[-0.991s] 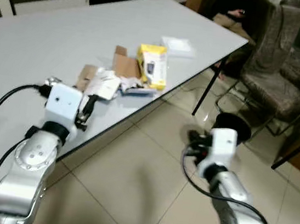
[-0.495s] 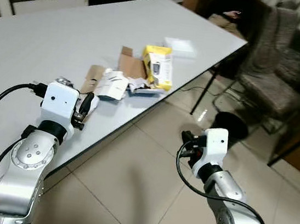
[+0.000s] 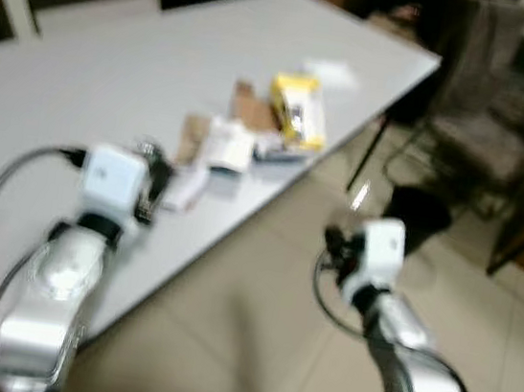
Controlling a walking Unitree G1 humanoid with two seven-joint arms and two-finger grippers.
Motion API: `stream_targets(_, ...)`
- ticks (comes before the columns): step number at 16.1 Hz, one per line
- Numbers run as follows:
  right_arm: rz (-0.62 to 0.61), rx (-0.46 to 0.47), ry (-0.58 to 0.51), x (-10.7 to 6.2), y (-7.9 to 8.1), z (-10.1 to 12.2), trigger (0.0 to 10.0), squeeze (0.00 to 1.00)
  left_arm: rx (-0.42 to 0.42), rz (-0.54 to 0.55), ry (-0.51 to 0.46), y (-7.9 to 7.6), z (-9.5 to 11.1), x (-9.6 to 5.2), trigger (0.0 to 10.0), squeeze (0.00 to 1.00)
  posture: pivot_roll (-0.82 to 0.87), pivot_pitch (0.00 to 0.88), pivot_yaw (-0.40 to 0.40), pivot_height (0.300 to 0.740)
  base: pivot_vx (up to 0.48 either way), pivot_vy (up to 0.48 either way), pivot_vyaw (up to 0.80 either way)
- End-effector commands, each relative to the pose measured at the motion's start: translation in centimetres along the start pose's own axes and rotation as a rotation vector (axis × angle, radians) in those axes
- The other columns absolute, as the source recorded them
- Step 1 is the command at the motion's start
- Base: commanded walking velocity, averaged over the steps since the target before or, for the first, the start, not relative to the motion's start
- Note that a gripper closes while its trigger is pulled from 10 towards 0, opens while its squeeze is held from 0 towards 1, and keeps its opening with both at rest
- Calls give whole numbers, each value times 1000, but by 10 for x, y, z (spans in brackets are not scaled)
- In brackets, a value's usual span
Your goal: Picking trash to rubbish bin
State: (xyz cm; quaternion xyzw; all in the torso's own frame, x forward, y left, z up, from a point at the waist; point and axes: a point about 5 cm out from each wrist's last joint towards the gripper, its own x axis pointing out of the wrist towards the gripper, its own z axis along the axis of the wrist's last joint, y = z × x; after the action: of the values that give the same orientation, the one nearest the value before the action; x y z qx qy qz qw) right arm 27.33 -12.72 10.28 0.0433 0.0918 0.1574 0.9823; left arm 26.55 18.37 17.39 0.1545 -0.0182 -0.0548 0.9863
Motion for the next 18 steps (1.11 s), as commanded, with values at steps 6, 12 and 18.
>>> stream_targets(6,-1,1,-40,0,-1,6,10000,0,-42,28,32,-2,-3,-3,10000,0,126,29,-94,740,0,-240,0)
stream_targets(12,10,-31,-40,3,-2,13,10000,0,-64,58,8,-3,-3,-5,10000,0,117,31,-106,740,98,0,-99)
stream_targets(18,53,-94,-60,5,-2,20,10000,0,-92,74,29,-5,-10,-8,10000,0,114,26,-121,740,345,0,-102)
